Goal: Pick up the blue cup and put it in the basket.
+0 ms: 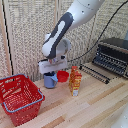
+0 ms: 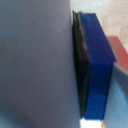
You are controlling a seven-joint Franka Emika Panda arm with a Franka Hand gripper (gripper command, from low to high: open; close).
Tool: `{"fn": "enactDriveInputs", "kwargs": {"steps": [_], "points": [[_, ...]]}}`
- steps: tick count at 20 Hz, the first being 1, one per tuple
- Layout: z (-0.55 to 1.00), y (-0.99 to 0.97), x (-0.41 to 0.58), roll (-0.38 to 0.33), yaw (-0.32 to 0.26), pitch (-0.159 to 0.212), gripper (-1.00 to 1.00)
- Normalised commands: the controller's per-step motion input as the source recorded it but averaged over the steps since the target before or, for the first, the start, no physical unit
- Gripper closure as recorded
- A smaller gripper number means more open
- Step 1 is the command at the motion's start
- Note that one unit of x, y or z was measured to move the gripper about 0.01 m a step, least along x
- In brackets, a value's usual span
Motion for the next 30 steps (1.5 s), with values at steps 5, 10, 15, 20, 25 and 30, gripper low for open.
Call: {"fn": "enactDriveInputs", "kwargs": {"steps": [5,10,15,20,25,30], "points": [[0.99,-0.03,0.222,0.057,0.0,0.009,1.0],[0.97,0.23,0.197,0.055,0.0,0.013,1.0],[0.78,0.69,0.122,0.11,0.0,0.004,1.0],[0.55,0.88,0.062,0.045,0.0,0.005,1.0],[0.26,0.97,0.009,-0.001,0.0,0.031,1.0],[0.02,0.99,0.0,-0.031,0.0,0.083,1.0]]}}
